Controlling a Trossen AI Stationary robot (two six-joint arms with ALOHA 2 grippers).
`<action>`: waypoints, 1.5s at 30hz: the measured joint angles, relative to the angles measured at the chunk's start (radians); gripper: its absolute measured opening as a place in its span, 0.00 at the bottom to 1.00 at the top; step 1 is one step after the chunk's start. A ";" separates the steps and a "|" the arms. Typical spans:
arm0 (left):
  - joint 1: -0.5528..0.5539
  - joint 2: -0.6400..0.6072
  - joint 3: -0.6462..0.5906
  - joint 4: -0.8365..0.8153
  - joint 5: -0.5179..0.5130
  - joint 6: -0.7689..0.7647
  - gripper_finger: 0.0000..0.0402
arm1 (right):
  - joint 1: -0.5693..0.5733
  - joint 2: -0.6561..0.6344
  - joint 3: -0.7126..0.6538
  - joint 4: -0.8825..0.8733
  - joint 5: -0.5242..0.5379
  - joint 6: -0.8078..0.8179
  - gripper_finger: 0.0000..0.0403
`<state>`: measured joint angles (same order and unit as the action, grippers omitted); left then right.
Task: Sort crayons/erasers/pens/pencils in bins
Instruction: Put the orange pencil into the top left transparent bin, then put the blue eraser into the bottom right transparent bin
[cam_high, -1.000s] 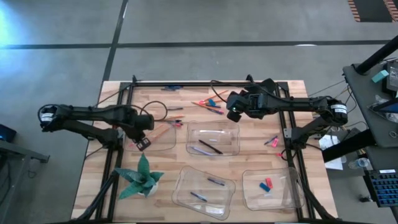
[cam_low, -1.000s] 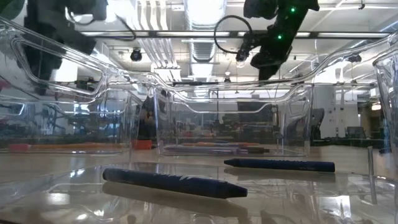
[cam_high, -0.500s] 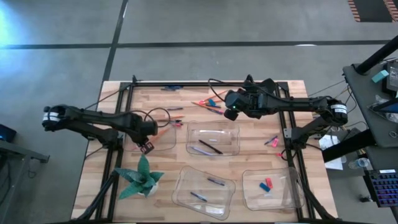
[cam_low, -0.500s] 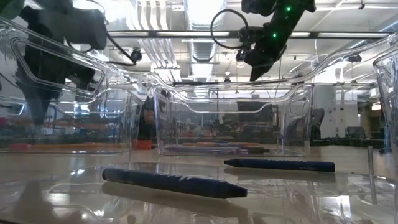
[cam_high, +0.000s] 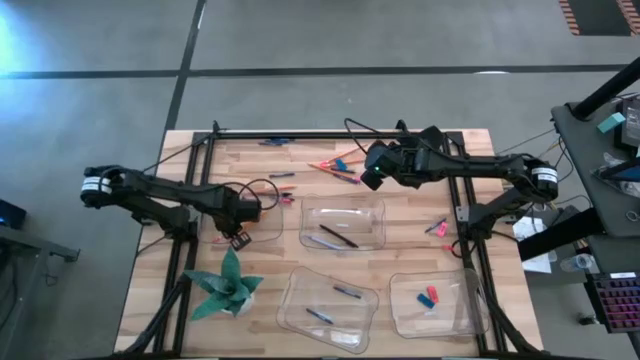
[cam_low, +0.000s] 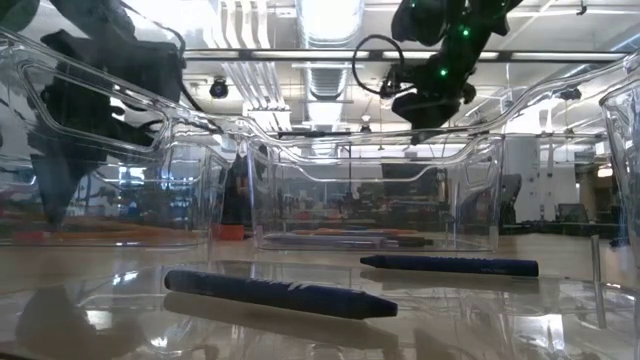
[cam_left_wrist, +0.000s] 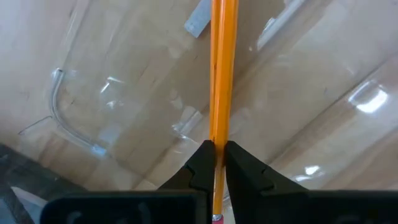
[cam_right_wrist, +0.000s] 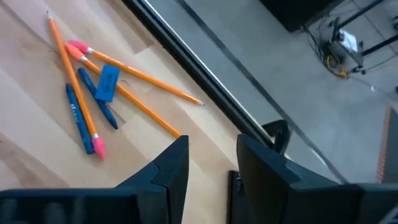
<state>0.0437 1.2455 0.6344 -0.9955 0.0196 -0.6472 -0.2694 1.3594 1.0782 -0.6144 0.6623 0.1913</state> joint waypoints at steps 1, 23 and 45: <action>0.000 0.004 0.001 0.002 0.000 0.004 0.04 | -0.004 0.000 0.001 -0.001 -0.016 0.001 0.32; 0.000 -0.144 0.174 -0.085 0.011 0.031 0.25 | -0.163 0.082 0.007 0.177 -0.357 0.018 0.43; 0.000 -0.305 0.194 -0.060 -0.152 0.114 0.25 | -0.186 0.466 0.230 0.218 -0.491 0.157 0.44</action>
<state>0.0437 0.9409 0.8280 -1.0557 -0.1319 -0.5329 -0.4552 1.8251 1.3078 -0.3968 0.1717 0.3483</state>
